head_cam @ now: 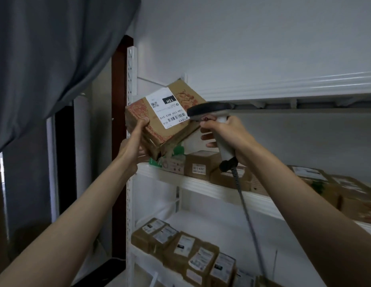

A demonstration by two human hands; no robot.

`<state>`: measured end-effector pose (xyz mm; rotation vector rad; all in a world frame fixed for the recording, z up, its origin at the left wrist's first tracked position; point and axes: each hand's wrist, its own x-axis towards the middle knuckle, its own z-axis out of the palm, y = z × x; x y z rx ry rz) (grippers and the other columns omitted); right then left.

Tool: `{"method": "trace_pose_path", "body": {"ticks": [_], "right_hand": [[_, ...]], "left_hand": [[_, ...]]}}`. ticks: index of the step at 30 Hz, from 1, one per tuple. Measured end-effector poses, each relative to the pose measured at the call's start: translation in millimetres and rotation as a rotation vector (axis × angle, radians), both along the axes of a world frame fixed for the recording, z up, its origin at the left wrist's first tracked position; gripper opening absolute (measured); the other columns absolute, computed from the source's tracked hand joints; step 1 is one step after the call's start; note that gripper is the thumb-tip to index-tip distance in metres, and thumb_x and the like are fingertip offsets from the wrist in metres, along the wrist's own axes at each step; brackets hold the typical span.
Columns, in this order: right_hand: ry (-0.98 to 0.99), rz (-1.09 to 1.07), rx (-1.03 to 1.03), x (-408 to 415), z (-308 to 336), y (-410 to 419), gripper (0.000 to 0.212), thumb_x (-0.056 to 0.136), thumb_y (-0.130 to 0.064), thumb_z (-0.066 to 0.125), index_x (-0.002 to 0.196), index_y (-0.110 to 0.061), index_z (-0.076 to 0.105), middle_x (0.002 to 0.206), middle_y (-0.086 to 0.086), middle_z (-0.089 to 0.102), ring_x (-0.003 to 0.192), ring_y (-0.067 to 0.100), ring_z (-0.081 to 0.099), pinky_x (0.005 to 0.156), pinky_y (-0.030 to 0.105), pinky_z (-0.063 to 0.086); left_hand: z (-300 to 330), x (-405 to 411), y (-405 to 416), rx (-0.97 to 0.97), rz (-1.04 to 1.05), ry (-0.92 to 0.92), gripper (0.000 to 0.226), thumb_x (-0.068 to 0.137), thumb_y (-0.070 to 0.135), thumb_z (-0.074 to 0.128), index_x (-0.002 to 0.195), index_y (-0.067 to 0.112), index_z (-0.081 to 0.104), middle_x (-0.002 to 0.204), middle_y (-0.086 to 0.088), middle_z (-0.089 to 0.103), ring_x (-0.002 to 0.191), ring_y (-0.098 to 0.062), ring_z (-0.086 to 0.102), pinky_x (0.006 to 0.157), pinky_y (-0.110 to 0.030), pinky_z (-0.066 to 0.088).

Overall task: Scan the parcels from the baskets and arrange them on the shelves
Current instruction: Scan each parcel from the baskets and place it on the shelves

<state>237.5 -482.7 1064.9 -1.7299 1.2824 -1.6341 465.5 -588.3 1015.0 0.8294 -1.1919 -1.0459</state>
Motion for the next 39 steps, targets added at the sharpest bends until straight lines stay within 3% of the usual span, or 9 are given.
{"method": "trace_pose_path", "body": {"ticks": [2, 7, 9, 13, 18, 22, 26, 33, 39], "right_hand": [[0.015, 0.000, 0.035, 8.1, -1.8, -14.9, 0.008, 0.093, -0.020, 0.070, 0.101, -0.018, 0.071, 0.099, 0.006, 0.076, 0.092, 0.023, 0.075, 0.069, 0.031, 0.063], [-0.021, -0.055, 0.120, 11.0, -21.7, -45.2, 0.014, 0.095, -0.018, 0.069, 0.109, -0.016, 0.066, 0.111, 0.008, 0.071, 0.096, 0.023, 0.074, 0.071, 0.032, 0.063], [-0.053, -0.059, 0.129, 7.5, -24.4, -53.4, 0.015, 0.095, -0.018, 0.069, 0.109, -0.017, 0.065, 0.112, 0.009, 0.071, 0.096, 0.023, 0.074, 0.068, 0.029, 0.062], [-0.050, -0.052, 0.122, -0.8, -26.7, -65.2, 0.017, 0.094, -0.018, 0.070, 0.110, -0.020, 0.064, 0.113, 0.007, 0.070, 0.094, 0.020, 0.075, 0.065, 0.027, 0.060], [-0.115, -0.061, 0.072, -17.0, -28.9, -69.6, 0.020, 0.093, -0.017, 0.071, 0.112, -0.018, 0.066, 0.111, 0.006, 0.071, 0.088, 0.018, 0.076, 0.061, 0.025, 0.058], [-0.118, -0.062, 0.047, -28.3, -28.4, -70.7, 0.020, 0.092, -0.017, 0.072, 0.112, -0.018, 0.067, 0.111, 0.005, 0.071, 0.088, 0.017, 0.076, 0.062, 0.026, 0.059], [-0.106, -0.061, 0.032, -36.4, -28.8, -69.2, 0.024, 0.093, -0.018, 0.072, 0.116, -0.016, 0.066, 0.112, 0.005, 0.071, 0.088, 0.016, 0.076, 0.063, 0.026, 0.059], [-0.084, -0.089, 0.004, -49.0, -24.8, -65.3, 0.024, 0.093, -0.020, 0.071, 0.117, -0.020, 0.065, 0.111, 0.004, 0.070, 0.086, 0.015, 0.076, 0.064, 0.028, 0.061], [-0.087, -0.098, -0.010, -55.0, -28.2, -61.8, 0.026, 0.093, -0.021, 0.071, 0.118, -0.019, 0.063, 0.110, 0.003, 0.070, 0.085, 0.013, 0.076, 0.064, 0.028, 0.061]], "left_hand": [[7.9, 6.0, -17.1, 0.010, -0.023, 0.033, 0.066, 0.074, 0.073, 0.066, 0.120, 0.026, 0.066, 0.109, -0.006, 0.076, 0.097, -0.026, 0.074, 0.091, -0.044, 0.059], [29.6, 5.1, -46.2, 0.039, -0.120, 0.147, 0.044, 0.082, 0.065, 0.068, 0.103, 0.027, 0.064, 0.103, -0.003, 0.073, 0.094, -0.021, 0.071, 0.056, -0.029, 0.060], [40.9, 1.0, -54.1, 0.037, -0.121, 0.156, 0.045, 0.084, 0.065, 0.066, 0.105, 0.026, 0.061, 0.100, -0.001, 0.071, 0.092, -0.019, 0.069, 0.053, -0.028, 0.059], [69.7, -10.0, -66.6, 0.006, -0.136, 0.184, 0.069, 0.084, 0.071, 0.061, 0.132, 0.022, 0.052, 0.115, -0.005, 0.068, 0.102, -0.022, 0.067, 0.078, -0.041, 0.061], [116.1, -23.0, -78.2, -0.032, -0.231, 0.254, 0.089, 0.083, 0.075, 0.059, 0.150, 0.021, 0.039, 0.138, -0.009, 0.061, 0.117, -0.030, 0.064, 0.092, -0.054, 0.057], [156.8, -36.9, -86.0, -0.015, -0.212, 0.230, 0.100, 0.080, 0.076, 0.062, 0.155, 0.020, 0.027, 0.148, -0.008, 0.046, 0.125, -0.034, 0.058, 0.080, -0.061, 0.058], [183.1, -55.9, -92.8, 0.011, -0.283, 0.161, 0.094, 0.083, 0.079, 0.055, 0.154, 0.021, 0.031, 0.146, -0.010, 0.051, 0.123, -0.036, 0.059, 0.091, -0.063, 0.054], [187.7, -74.8, -91.6, -0.106, -0.197, 0.095, 0.079, 0.085, 0.068, 0.064, 0.146, 0.021, 0.045, 0.139, -0.004, 0.059, 0.112, -0.022, 0.065, 0.067, -0.039, 0.061], [171.1, -90.8, -114.9, -0.222, 0.069, -0.073, 0.107, 0.073, 0.061, 0.081, 0.156, 0.019, 0.029, 0.158, -0.009, 0.032, 0.145, -0.026, 0.034, 0.109, -0.045, 0.047]]}}
